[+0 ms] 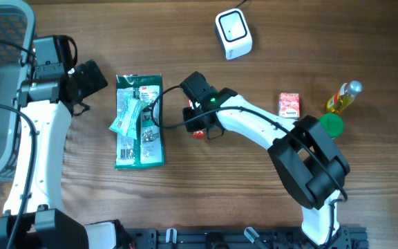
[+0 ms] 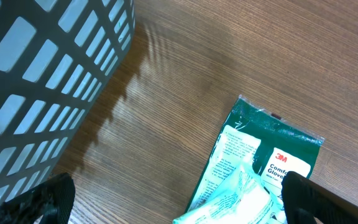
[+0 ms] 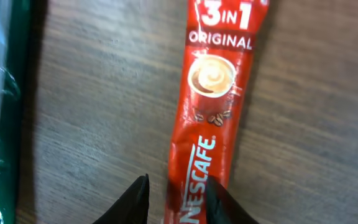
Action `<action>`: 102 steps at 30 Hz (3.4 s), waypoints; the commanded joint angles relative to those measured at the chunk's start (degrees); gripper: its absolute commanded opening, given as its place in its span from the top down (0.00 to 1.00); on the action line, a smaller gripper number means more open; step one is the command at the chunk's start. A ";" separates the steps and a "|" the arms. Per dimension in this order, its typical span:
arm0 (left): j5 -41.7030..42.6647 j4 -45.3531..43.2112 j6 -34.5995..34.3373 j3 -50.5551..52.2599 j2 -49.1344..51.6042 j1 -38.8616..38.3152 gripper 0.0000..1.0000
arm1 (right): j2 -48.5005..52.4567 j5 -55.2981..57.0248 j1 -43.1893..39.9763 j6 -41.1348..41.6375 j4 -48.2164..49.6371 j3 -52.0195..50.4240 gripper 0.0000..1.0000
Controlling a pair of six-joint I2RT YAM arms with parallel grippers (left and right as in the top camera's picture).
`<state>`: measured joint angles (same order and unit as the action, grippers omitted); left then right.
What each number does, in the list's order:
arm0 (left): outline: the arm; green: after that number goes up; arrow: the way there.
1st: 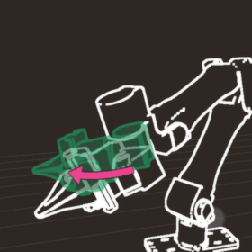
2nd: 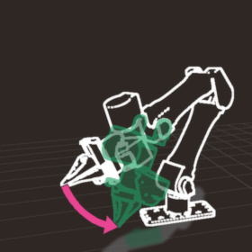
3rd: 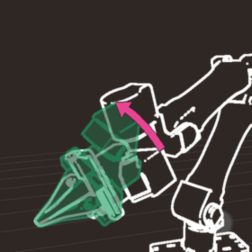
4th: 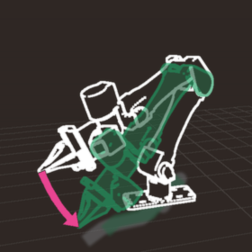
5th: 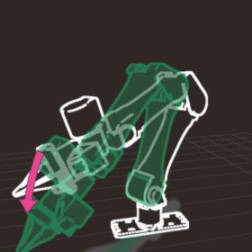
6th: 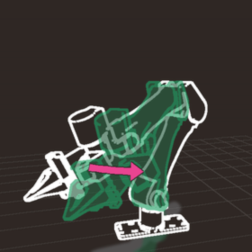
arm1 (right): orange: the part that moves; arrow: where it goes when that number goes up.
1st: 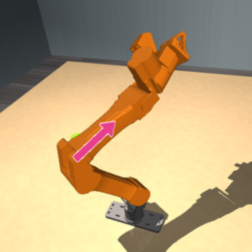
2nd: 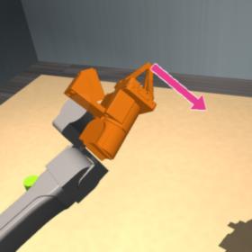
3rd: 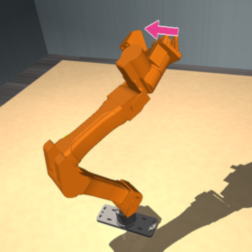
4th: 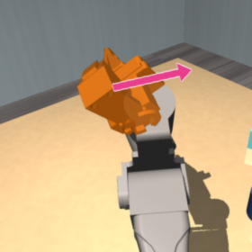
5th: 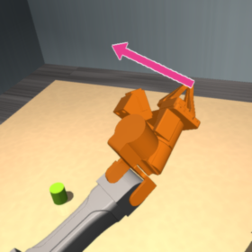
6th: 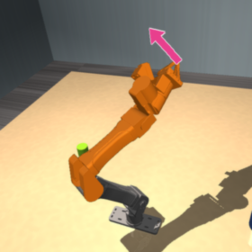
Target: Scan the item barcode
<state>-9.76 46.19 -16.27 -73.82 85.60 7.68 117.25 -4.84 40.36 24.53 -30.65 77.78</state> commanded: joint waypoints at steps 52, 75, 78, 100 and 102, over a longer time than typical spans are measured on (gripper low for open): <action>-0.11 -0.15 -0.70 -0.33 -0.11 0.33 0.00 | -2.19 5.49 2.86 -3.52 -4.85 2.36 0.59; -0.11 -0.13 -0.70 -0.33 -0.11 0.33 0.00 | -2.16 6.19 2.86 -3.04 -5.51 2.36 0.62; -0.11 -0.15 -0.70 -0.33 -0.11 0.33 0.00 | -2.16 6.21 2.86 -3.04 -5.86 2.36 0.62; -0.11 -0.13 -0.70 -0.33 -0.11 0.33 0.00 | 2.14 7.82 2.16 0.90 -6.58 3.85 0.95; -0.11 -0.13 -0.72 -0.33 -0.11 0.33 0.00 | 0.72 4.94 1.53 -0.13 -6.73 4.87 0.95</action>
<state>-9.78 46.19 -16.27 -73.82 85.60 7.68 118.56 2.96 43.05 25.06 -37.23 80.12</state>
